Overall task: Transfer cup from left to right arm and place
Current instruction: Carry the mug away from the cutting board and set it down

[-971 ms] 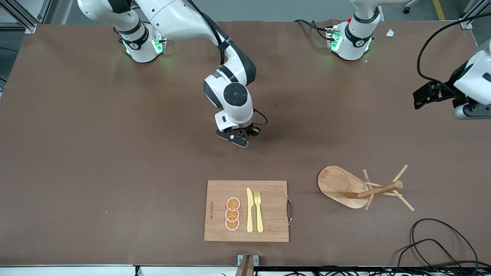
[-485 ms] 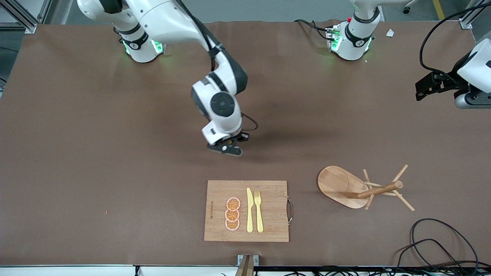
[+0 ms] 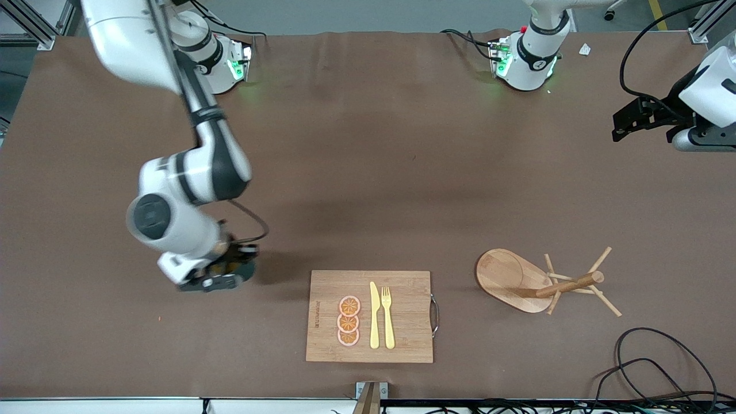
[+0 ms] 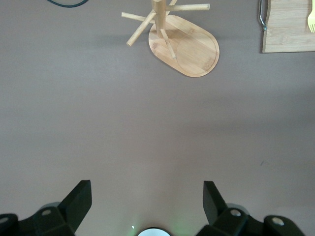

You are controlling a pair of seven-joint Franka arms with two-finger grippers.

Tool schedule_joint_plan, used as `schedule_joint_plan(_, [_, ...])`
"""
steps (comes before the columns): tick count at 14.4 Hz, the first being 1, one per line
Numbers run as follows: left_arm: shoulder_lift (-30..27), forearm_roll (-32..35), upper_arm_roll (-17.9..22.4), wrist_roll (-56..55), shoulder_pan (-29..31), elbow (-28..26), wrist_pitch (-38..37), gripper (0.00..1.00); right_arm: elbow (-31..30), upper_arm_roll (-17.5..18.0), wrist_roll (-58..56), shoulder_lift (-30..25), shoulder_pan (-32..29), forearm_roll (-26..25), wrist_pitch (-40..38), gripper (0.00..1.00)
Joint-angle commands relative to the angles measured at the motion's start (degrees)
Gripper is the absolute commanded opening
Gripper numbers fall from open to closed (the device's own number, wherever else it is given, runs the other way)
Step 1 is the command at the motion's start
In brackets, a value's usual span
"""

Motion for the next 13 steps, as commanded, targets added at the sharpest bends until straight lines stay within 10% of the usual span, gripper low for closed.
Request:
schedule_joint_plan(1, [-1.26, -0.77, -0.24, 0.12, 0.70, -1.24, 0.94, 1.00, -2.11, 1.45, -12.28, -0.50, -7.41, -0.23, -0.96, 0.01])
schedule_joint_plan(13, [-1.00, -0.42, -0.15, 0.74, 0.78, -0.80, 0.76, 1.00, -4.39, 1.45, -25.93, 3.46, -12.80, -1.45, -0.52, 0.07])
